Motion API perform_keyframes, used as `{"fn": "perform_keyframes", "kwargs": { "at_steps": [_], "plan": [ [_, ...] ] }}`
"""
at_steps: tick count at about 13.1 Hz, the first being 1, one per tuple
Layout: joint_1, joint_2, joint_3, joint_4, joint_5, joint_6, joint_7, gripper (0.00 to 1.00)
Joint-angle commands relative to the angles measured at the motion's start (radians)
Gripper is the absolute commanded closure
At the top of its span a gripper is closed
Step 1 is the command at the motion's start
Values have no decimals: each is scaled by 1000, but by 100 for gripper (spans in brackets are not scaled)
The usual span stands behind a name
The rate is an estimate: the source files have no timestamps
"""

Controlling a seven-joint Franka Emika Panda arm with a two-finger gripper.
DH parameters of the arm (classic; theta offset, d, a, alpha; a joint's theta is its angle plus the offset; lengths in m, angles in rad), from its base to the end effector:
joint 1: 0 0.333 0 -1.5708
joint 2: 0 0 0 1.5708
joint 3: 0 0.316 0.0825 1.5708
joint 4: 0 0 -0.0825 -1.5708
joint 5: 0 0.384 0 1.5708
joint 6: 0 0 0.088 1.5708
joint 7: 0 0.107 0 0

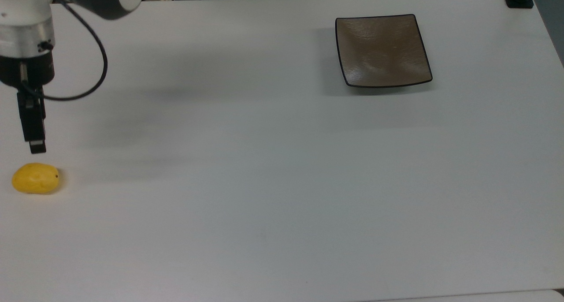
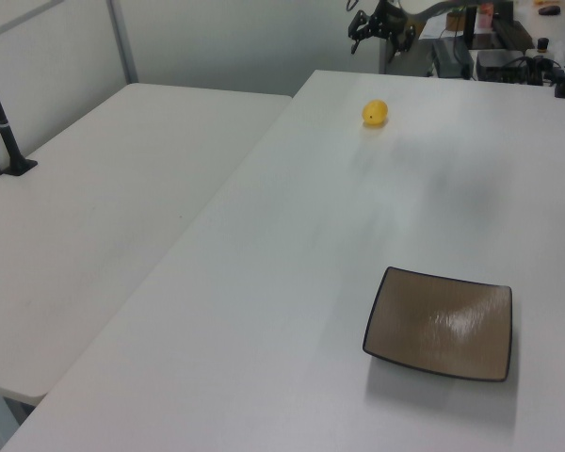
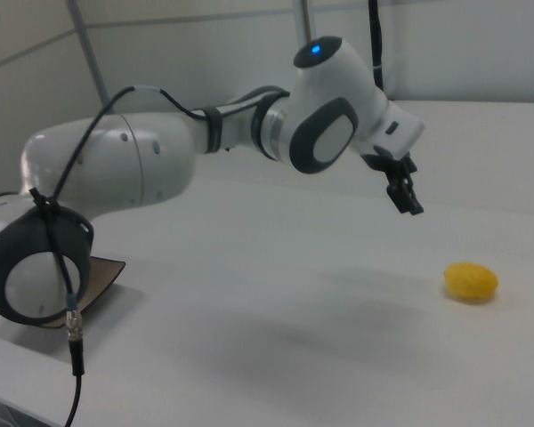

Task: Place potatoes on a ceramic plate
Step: 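Move the open gripper over the yellow potato and lower it, then close the gripper around the yellow potato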

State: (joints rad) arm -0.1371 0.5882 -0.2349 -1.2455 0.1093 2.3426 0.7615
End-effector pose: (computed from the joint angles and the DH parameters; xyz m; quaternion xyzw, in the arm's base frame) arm 0.7284 -0.2293 0.4878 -0.8194 0.5113 -0.2560 0.0404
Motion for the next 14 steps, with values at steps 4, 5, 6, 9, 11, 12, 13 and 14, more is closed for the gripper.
{"fn": "perform_keyframes", "kwargs": {
  "at_steps": [4, 5, 6, 9, 11, 12, 13, 14],
  "plan": [
    [-97, 215, 35, 124, 17, 141, 59, 0],
    [-102, 231, 35, 124, 17, 151, 59, 0],
    [-105, 248, 34, 124, 17, 161, 59, 0],
    [-118, 265, 31, 121, 9, 164, 56, 0],
    [-118, 282, 29, 123, 7, 165, 58, 0],
    [-118, 289, 29, 123, 6, 165, 58, 0],
    [-118, 292, 29, 123, 6, 165, 58, 0],
    [-118, 297, 29, 124, 4, 165, 58, 0]
  ]
}}
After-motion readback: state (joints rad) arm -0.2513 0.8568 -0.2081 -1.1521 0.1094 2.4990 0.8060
